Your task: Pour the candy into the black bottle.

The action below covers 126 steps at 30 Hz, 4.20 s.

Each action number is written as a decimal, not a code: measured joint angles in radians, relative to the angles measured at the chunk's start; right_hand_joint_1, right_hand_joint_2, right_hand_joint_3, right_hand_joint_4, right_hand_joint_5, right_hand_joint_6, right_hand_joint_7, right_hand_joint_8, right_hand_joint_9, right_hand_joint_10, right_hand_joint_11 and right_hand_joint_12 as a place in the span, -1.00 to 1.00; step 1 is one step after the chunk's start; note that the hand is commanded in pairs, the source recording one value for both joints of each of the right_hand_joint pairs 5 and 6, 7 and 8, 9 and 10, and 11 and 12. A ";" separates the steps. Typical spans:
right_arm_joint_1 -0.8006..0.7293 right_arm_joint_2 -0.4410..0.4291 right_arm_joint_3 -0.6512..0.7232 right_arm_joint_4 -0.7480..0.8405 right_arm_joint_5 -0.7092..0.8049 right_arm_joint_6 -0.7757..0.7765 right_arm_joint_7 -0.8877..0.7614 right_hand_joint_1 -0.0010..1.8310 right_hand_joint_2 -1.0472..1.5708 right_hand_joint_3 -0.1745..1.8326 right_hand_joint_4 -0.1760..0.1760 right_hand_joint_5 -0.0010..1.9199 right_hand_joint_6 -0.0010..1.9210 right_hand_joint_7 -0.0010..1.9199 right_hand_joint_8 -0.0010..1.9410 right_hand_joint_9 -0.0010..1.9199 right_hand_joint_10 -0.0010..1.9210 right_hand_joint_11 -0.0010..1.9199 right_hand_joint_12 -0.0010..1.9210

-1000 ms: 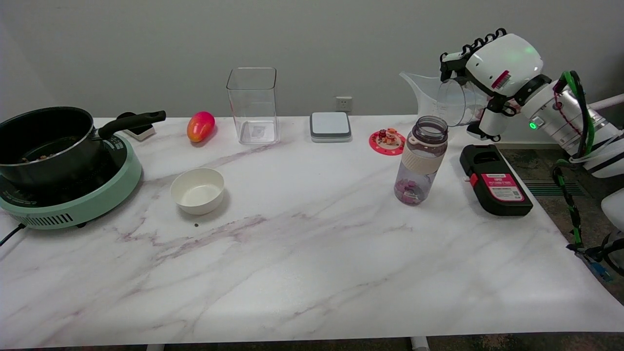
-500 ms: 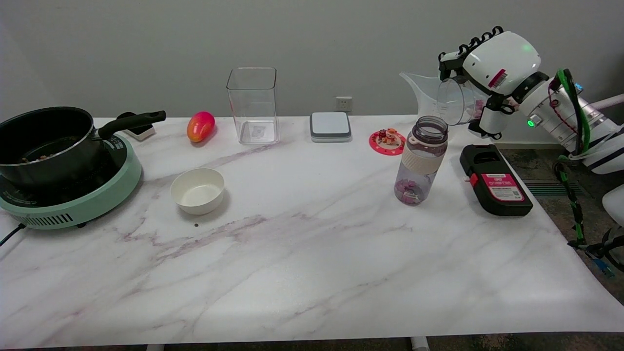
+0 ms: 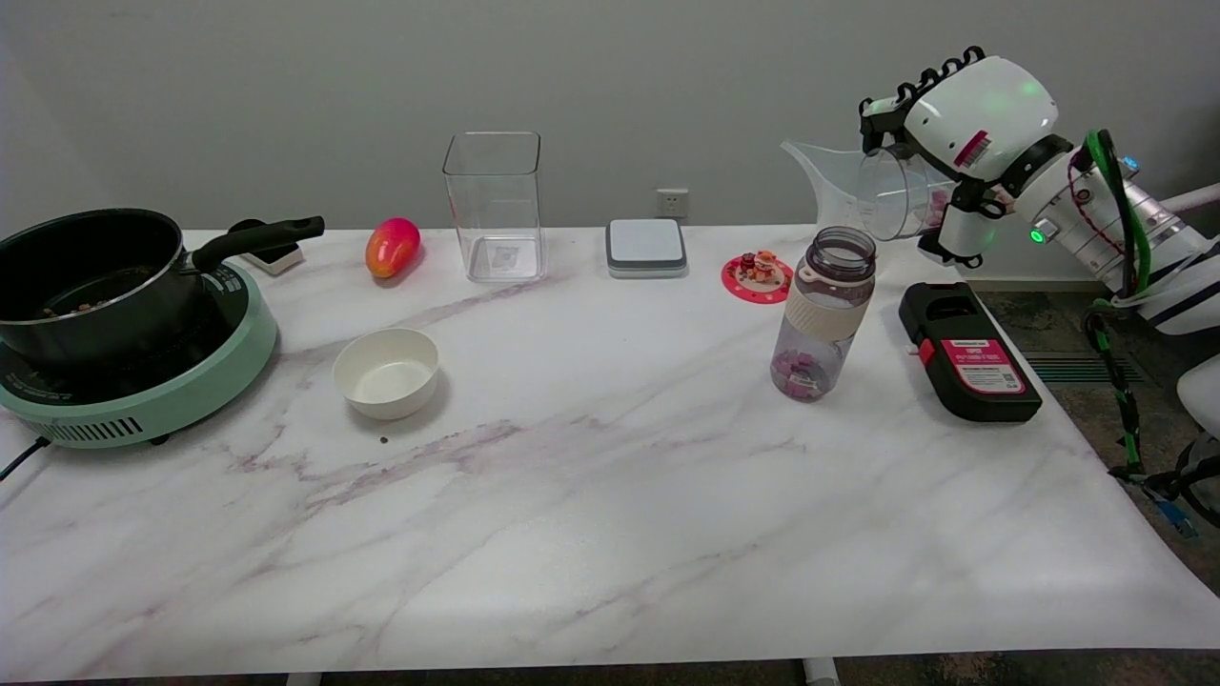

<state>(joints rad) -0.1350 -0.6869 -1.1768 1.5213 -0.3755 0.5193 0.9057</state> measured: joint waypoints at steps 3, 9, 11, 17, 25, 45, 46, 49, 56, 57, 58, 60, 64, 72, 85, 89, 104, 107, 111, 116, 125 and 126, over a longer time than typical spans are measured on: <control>0.002 0.001 -0.001 0.001 -0.003 -0.005 0.001 0.62 -0.39 0.91 0.00 -0.11 -0.11 0.25 0.24 0.26 0.26 0.02 0.02; 0.013 0.003 -0.013 0.005 -0.006 -0.013 0.002 0.61 -0.39 0.90 0.00 -0.05 -0.05 0.28 0.27 0.29 0.29 0.05 0.05; 0.020 0.004 -0.019 0.005 -0.007 -0.015 0.003 0.61 -0.38 0.88 0.00 0.01 0.01 0.31 0.30 0.32 0.32 0.09 0.08; 0.047 0.008 -0.048 0.005 -0.008 -0.023 0.005 0.61 -0.30 0.75 0.00 0.19 0.19 0.41 0.40 0.41 0.41 0.18 0.18; 0.099 0.016 -0.099 -0.001 -0.010 -0.032 0.007 0.61 -0.23 0.60 0.00 0.27 0.27 0.44 0.42 0.43 0.43 0.20 0.20; 0.147 0.023 -0.154 -0.017 -0.021 -0.016 -0.006 0.60 -0.07 0.39 0.00 0.38 0.38 0.49 0.48 0.47 0.47 0.24 0.23; 0.147 0.023 -0.153 -0.017 -0.022 -0.014 -0.007 0.60 -0.06 0.37 0.00 0.39 0.39 0.49 0.48 0.47 0.47 0.24 0.24; 0.147 0.023 -0.149 -0.019 -0.025 -0.011 -0.010 0.60 -0.03 0.33 0.00 0.43 0.43 0.50 0.49 0.47 0.47 0.25 0.24; 0.146 0.023 -0.143 -0.020 -0.035 -0.001 -0.013 0.60 0.00 0.29 0.00 0.49 0.49 0.52 0.50 0.48 0.48 0.26 0.26; 0.146 0.023 -0.142 -0.020 -0.036 0.001 -0.013 0.60 0.00 0.29 0.00 0.49 0.49 0.52 0.50 0.48 0.48 0.26 0.26; 0.146 0.023 -0.141 -0.021 -0.038 0.003 -0.013 0.60 0.01 0.28 0.00 0.51 0.51 0.52 0.51 0.48 0.48 0.26 0.26; 0.146 0.023 -0.140 -0.021 -0.042 0.006 -0.014 0.60 0.02 0.26 0.00 0.52 0.52 0.53 0.51 0.48 0.48 0.26 0.26; 0.146 0.024 -0.135 -0.023 -0.053 0.014 -0.014 0.60 0.03 0.25 0.00 0.52 0.52 0.53 0.51 0.49 0.49 0.27 0.27; 0.144 0.024 -0.124 -0.028 -0.070 0.028 -0.014 0.59 0.07 0.20 0.00 0.56 0.56 0.54 0.52 0.50 0.50 0.28 0.28; 0.140 0.024 -0.110 -0.036 -0.101 0.048 -0.014 0.59 0.11 0.16 0.00 0.61 0.61 0.56 0.54 0.51 0.51 0.29 0.29; 0.139 0.024 -0.107 -0.039 -0.112 0.052 -0.014 0.59 0.12 0.14 0.00 0.62 0.62 0.56 0.54 0.51 0.51 0.29 0.29; 0.137 0.024 -0.102 -0.052 -0.154 0.068 -0.015 0.58 0.19 0.08 0.00 0.66 0.66 0.57 0.56 0.52 0.52 0.30 0.30; 0.137 0.024 -0.101 -0.053 -0.163 0.069 -0.015 0.57 0.19 0.09 0.00 0.66 0.66 0.57 0.56 0.52 0.52 0.30 0.30; 0.137 0.024 -0.101 -0.055 -0.172 0.069 -0.015 0.57 0.19 0.09 0.00 0.67 0.66 0.58 0.56 0.52 0.52 0.30 0.30; 0.137 0.024 -0.101 -0.057 -0.182 0.068 -0.015 0.57 0.20 0.08 0.00 0.67 0.67 0.58 0.56 0.52 0.52 0.31 0.31; 0.136 0.024 -0.099 -0.059 -0.196 0.066 -0.014 0.58 0.20 0.07 0.00 0.67 0.67 0.58 0.56 0.53 0.53 0.31 0.31; 0.136 0.024 -0.099 -0.059 -0.196 0.066 -0.014 0.58 0.20 0.07 0.00 0.67 0.67 0.58 0.56 0.53 0.53 0.31 0.31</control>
<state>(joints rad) 0.0010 -0.6633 -1.2760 1.4624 -0.5717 0.5849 0.8915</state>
